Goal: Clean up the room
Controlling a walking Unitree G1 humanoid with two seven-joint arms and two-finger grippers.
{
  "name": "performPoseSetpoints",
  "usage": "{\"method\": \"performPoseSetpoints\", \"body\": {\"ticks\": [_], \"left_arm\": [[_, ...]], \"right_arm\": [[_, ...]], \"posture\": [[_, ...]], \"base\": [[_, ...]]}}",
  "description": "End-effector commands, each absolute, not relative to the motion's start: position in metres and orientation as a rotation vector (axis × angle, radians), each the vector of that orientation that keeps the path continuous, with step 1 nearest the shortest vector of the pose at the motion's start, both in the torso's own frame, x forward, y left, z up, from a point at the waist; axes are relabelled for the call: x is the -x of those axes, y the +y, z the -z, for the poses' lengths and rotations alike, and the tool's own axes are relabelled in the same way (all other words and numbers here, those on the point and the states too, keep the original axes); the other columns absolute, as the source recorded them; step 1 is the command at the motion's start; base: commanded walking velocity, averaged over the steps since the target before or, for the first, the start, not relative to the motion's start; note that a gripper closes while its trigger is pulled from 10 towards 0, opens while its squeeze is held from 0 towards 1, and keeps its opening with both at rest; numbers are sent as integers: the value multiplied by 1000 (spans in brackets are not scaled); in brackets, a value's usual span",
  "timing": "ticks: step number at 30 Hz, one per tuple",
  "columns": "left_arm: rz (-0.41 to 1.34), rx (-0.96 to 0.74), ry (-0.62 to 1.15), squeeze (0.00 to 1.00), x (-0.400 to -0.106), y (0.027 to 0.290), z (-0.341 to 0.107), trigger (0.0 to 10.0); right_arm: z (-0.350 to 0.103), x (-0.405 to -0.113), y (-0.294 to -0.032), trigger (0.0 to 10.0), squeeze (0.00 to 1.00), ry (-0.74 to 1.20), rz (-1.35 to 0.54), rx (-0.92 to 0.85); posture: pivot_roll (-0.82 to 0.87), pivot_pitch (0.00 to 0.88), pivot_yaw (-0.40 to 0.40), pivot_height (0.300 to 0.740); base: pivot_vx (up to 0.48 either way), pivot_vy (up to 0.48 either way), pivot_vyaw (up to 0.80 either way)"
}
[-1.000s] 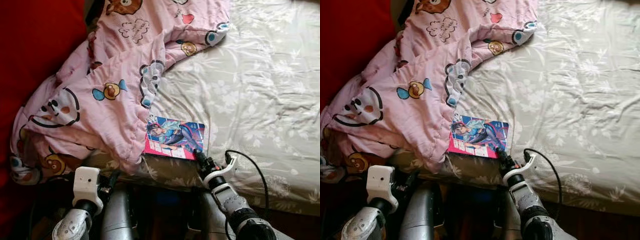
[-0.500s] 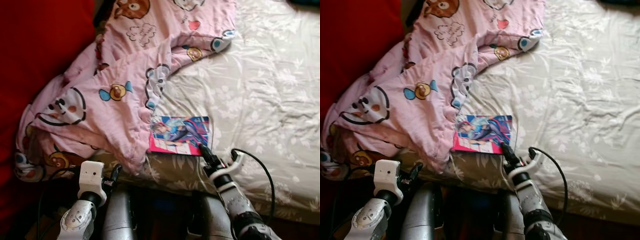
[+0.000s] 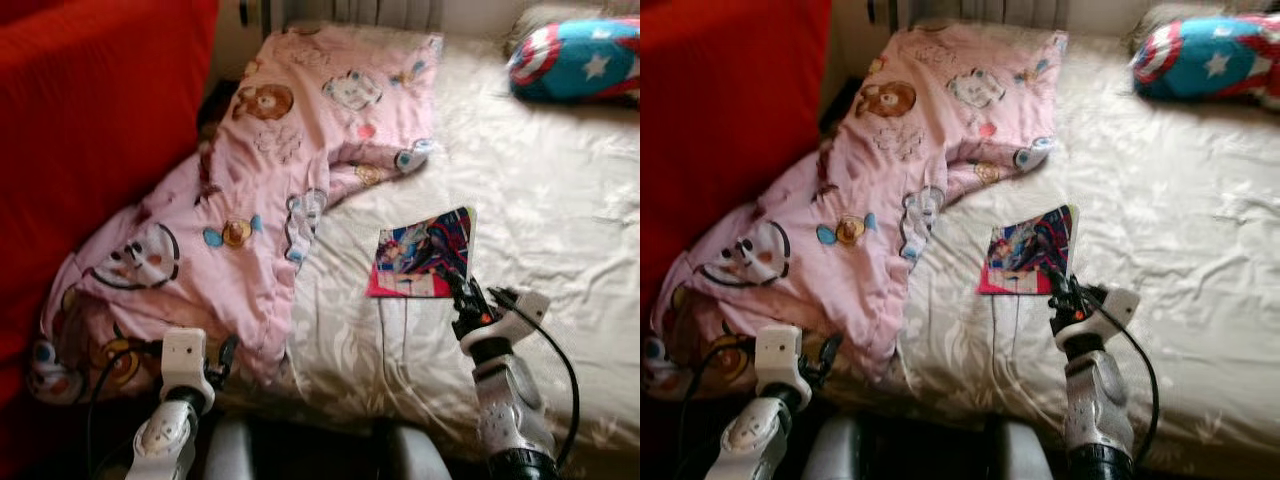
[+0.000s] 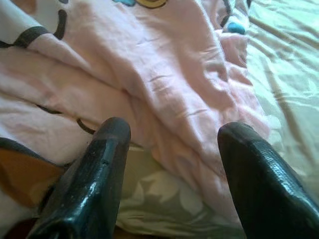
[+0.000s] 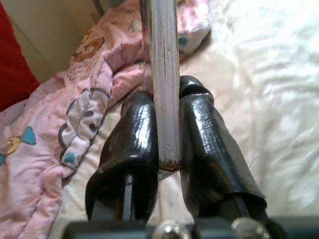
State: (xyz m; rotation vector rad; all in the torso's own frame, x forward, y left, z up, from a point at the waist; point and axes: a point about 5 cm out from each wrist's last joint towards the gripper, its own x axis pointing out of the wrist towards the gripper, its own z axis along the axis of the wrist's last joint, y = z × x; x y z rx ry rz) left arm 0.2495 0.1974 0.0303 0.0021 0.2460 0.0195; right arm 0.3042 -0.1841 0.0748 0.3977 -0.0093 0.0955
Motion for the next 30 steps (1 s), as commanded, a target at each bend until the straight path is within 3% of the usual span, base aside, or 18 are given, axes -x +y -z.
{"method": "performPoseSetpoints", "body": {"ticks": [1,5,21,30], "left_arm": [[-46,16,271,0,-247,201,-22,10000],[-43,42,382,0,-243,201,7,10000],[-39,23,586,0,-228,197,44,10000],[-40,-6,686,0,-219,194,56,10000]], "right_arm": [[-82,-304,-185,10000,0,-46,-92,-338],[-66,-292,-189,10000,0,24,26,-274],[-16,-267,-192,10000,0,216,79,-182],[2,-259,-192,10000,0,299,125,-183]], "posture": [[24,0,-64,616],[13,0,-74,641],[-1,0,-77,740],[-1,0,-85,740]], "base": [[0,0,0],[0,0,0],[0,0,0],[0,0,0]]}}
